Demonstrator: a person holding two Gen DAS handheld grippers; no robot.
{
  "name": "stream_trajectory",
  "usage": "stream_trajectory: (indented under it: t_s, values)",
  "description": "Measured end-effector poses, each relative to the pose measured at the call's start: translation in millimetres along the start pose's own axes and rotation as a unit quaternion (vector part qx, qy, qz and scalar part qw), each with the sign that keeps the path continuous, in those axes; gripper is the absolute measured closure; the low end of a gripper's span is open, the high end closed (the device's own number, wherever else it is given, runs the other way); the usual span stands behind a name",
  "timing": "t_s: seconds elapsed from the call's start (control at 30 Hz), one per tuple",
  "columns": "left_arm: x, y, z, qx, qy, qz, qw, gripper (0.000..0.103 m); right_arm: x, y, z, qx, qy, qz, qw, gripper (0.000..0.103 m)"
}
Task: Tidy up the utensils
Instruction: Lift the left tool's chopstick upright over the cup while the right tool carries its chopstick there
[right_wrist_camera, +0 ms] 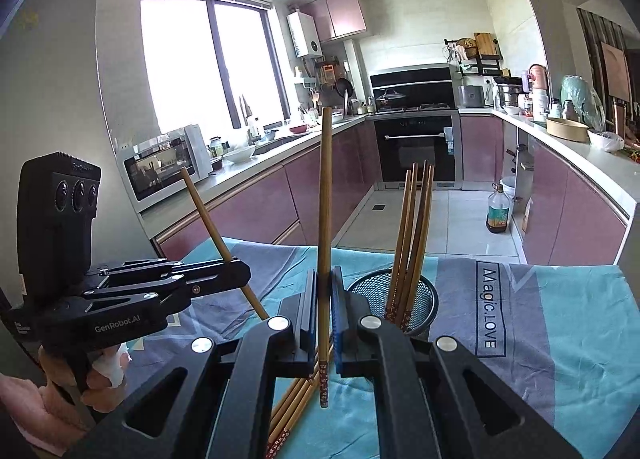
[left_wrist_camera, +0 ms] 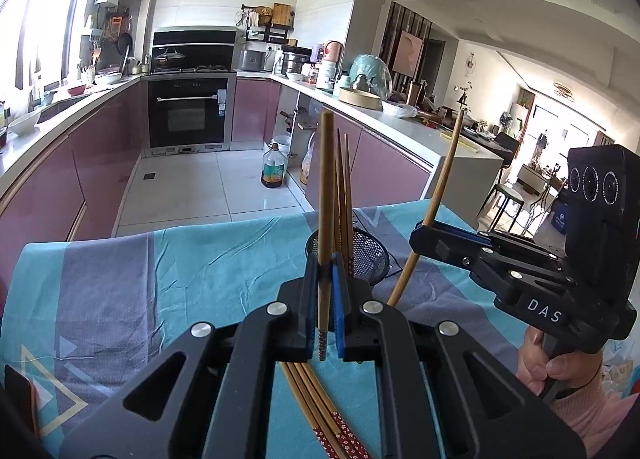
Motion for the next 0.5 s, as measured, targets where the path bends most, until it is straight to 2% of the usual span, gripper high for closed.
stream_trajectory:
  t_s: [0.5]
  values:
    - [-15, -3, 26, 0.014, -0.032, 0.006, 0.9994, 0.096, -15, -4, 22, -0.012, -0.034, -0.01, 0.999, 0.098]
Point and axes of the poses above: each gripper's, at about its wrist camera, not at the fingertips, and x roughly the way its jaws point, y to its left, z to its top, the point moved 1 cm from there along x, roughly the way its jaws point, and after that the axes turned 10 degrees about x, right-handed, at the moved point
